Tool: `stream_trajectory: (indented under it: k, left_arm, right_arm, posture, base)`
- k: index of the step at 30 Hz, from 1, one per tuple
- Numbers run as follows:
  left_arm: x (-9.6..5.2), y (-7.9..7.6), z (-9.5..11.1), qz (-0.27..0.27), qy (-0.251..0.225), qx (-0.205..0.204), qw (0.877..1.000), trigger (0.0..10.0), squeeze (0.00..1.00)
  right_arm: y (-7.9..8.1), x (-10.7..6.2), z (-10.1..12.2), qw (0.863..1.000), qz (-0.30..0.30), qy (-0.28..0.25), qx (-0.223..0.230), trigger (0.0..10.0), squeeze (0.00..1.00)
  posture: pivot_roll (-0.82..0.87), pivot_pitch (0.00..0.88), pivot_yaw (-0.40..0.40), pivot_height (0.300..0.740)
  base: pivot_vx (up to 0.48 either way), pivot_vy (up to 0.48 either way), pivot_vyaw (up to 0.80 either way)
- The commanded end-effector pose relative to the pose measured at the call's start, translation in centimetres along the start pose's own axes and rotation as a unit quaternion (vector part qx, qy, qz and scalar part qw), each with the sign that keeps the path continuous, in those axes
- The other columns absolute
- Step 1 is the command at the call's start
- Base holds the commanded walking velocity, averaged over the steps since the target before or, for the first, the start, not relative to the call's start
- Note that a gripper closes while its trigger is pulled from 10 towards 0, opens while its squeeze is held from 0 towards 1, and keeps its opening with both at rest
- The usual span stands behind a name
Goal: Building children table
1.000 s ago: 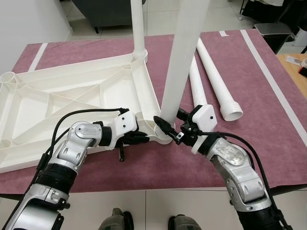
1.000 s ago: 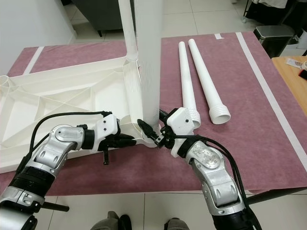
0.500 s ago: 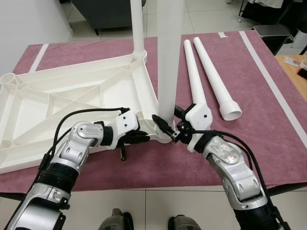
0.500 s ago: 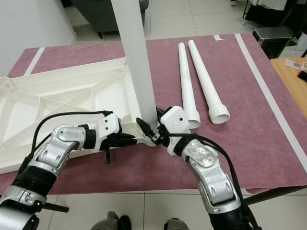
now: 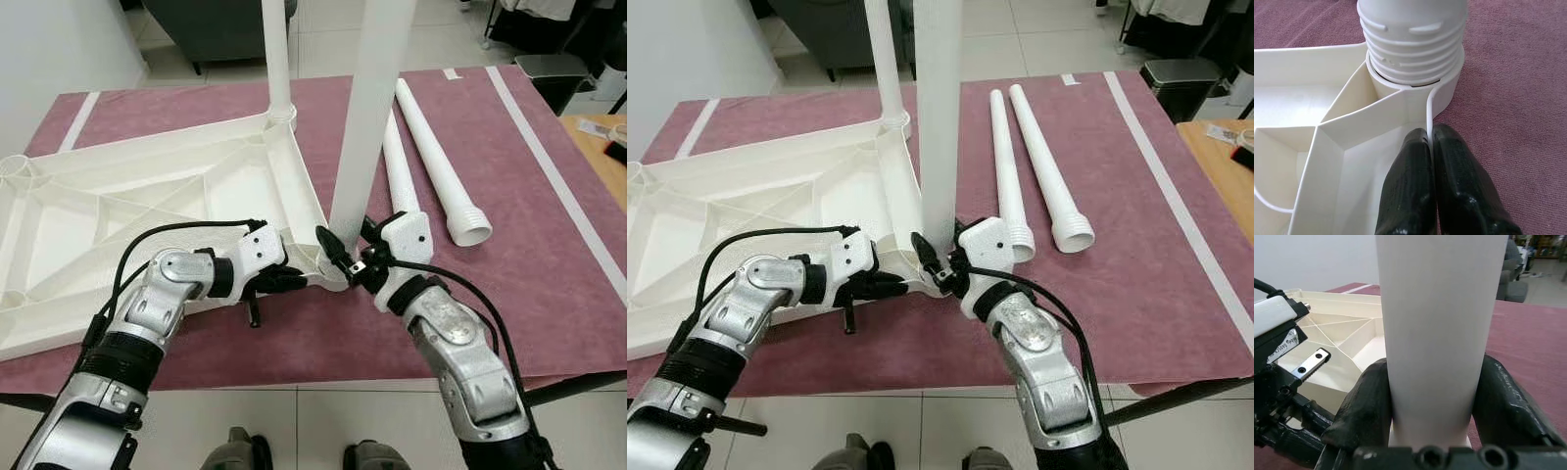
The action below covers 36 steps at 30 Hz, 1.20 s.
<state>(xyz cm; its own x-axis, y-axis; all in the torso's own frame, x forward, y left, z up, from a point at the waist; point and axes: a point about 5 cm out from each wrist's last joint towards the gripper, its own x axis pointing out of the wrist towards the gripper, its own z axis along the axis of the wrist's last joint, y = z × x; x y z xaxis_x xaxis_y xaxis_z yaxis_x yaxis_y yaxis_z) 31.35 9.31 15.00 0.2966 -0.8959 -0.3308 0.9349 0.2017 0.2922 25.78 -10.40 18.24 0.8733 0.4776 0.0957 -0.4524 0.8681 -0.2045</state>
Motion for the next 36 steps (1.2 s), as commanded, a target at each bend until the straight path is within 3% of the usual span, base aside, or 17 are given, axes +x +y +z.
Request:
stream_trajectory:
  k: [1,7,10,14,15,20,31,32,33,35,36]
  left_arm:
    - [0.1,0.7,0.7,0.035,-0.017,-0.005,0.999,0.0,0.0]
    - [0.5,1.4,1.1,0.049,-0.021,-0.012,0.999,0.0,0.0]
    - [0.6,1.6,1.3,0.053,-0.022,-0.013,0.998,0.0,0.0]
    - [0.6,1.8,1.4,0.057,-0.023,-0.015,0.998,0.0,0.0]
    - [0.7,1.9,1.5,0.058,-0.023,-0.015,0.998,0.0,0.0]
    - [0.7,2.1,1.5,0.058,-0.021,-0.014,0.998,0.0,0.0]
    - [0.7,2.1,1.3,0.062,-0.019,-0.017,0.998,0.0,0.0]
    - [0.7,2.1,1.3,0.063,-0.019,-0.017,0.998,0.0,0.0]
    - [0.7,2.1,1.3,0.063,-0.018,-0.017,0.998,0.0,0.0]
    - [0.7,2.1,1.3,0.064,-0.018,-0.017,0.998,0.0,0.0]
    - [0.7,2.1,1.2,0.064,-0.018,-0.018,0.998,0.0,0.0]
  right_arm:
    - [0.4,-1.1,-5.0,0.991,-0.04,0.129,0.01,10.0,0.0]
    - [0.6,-1.4,-5.4,0.983,-0.106,0.142,-0.045,10.0,0.0]
    - [0.5,-1.7,-5.7,0.978,-0.13,0.154,-0.044,10.0,0.0]
    - [0.2,-2.1,-6.3,0.969,-0.17,0.177,-0.04,10.0,0.0]
    - [0.0,-2.3,-6.7,0.961,-0.193,0.196,-0.024,10.0,0.0]
    - [0.0,-2.4,-7.3,0.949,-0.222,0.222,0.02,10.0,0.0]
    - [0.2,-1.8,-6.8,0.953,-0.216,0.209,-0.016,10.0,0.0]
    - [0.4,-1.7,-6.7,0.955,-0.211,0.206,-0.019,10.0,0.43]
    - [0.5,-1.7,-6.7,0.956,-0.207,0.205,-0.021,10.0,0.56]
    - [0.5,-1.7,-6.7,0.957,-0.206,0.204,-0.022,10.0,0.56]
    - [0.5,-1.7,-6.6,0.957,-0.205,0.205,-0.023,10.0,1.0]
  posture:
    - [-0.09,0.156,0.113,0.74]
    - [-0.08,0.164,0.119,0.74]
    - [-0.08,0.165,0.12,0.74]
    - [-0.08,0.168,0.125,0.74]
    - [-0.08,0.169,0.126,0.74]
    - [-0.09,0.169,0.127,0.74]
    - [-0.08,0.17,0.124,0.74]
    - [-0.08,0.17,0.12,0.74]
    - [-0.08,0.17,0.12,0.74]
    - [-0.08,0.17,0.12,0.74]
    - [-0.08,0.17,0.12,0.74]
  base:
    - [0.0,0.0,0.0]
    - [0.0,0.0,0.0]
    - [0.0,0.0,0.0]
    - [0.0,0.0,0.0]
    - [0.0,0.0,0.0]
    - [0.0,0.0,0.0]
    - [0.0,0.0,0.0]
    - [0.0,0.0,0.0]
    - [0.0,0.0,0.0]
    - [0.0,0.0,0.0]
    - [0.0,0.0,0.0]
